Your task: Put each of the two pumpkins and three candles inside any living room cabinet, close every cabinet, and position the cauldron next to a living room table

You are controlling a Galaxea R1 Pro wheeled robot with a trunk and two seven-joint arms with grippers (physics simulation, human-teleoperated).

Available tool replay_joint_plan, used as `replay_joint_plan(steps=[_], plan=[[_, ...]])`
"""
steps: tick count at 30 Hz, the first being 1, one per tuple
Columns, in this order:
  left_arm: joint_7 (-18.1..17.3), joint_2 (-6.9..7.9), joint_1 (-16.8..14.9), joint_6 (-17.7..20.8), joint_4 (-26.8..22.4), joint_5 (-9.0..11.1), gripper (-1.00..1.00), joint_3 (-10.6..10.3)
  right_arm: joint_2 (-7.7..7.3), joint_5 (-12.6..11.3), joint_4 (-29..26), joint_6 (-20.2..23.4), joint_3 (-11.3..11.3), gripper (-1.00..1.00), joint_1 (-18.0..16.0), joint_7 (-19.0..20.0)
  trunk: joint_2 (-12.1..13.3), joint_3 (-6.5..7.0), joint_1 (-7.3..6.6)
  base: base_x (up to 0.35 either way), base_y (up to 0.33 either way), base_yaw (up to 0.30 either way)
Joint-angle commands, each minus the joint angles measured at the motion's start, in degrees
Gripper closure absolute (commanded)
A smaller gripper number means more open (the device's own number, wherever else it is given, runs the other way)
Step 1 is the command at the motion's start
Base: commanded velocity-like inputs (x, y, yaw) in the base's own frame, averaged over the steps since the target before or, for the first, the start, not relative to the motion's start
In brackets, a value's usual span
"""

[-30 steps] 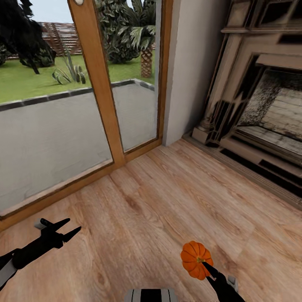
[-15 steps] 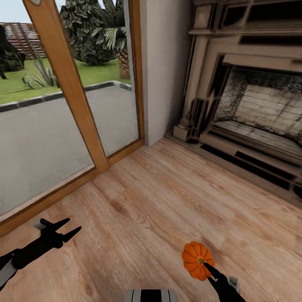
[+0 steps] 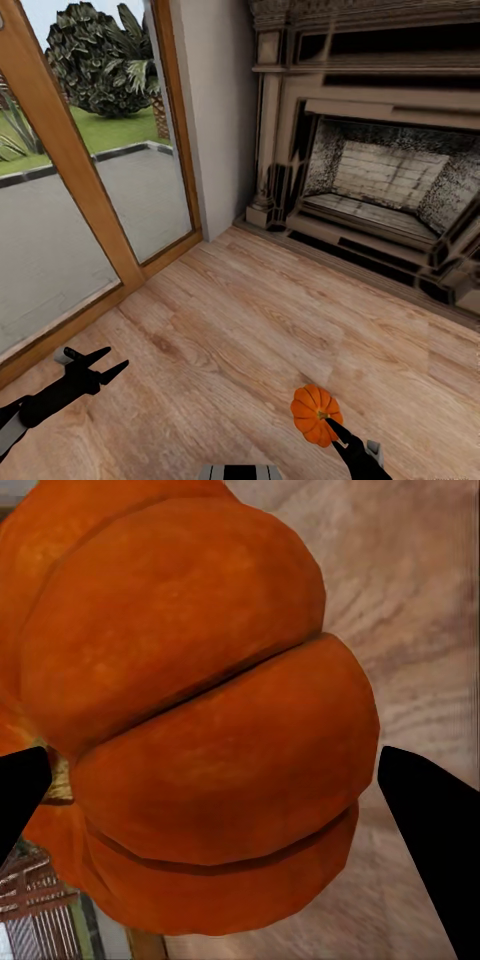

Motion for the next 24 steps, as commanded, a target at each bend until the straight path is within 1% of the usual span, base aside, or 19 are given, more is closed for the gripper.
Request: replay_joint_plan(steps=[1,7,14,24], plan=[[-0.3,0.05,0.0,0.6,0.0,0.2,-1.0,-0.4,0.01,-0.6,0.2,0.6,0.4,1.0,-0.1,0.4,0.0,0.21,-0.03,0.0,0.0,-0.236],[-0.3,0.0,0.0,0.6,0.0,-0.1,-1.0,-0.4,0.01,-0.6,0.3,0.6,0.4,1.0,-0.1,0.3,0.1,1.57,-0.19,0.0,0.0,-0.098],[-0.3,-0.01,0.0,0.6,0.0,-0.2,-1.0,-0.4,0.01,-0.6,0.4,0.6,0.4,1.0,-0.1,0.4,0.2,3.12,-0.37,0.0,0.0,-0.264],[-0.3,-0.01,0.0,0.6,0.0,0.1,-1.0,-0.4,0.01,-0.6,0.4,0.6,0.4,1.0,-0.1,0.3,0.2,3.12,-0.37,0.0,0.0,-0.289]])
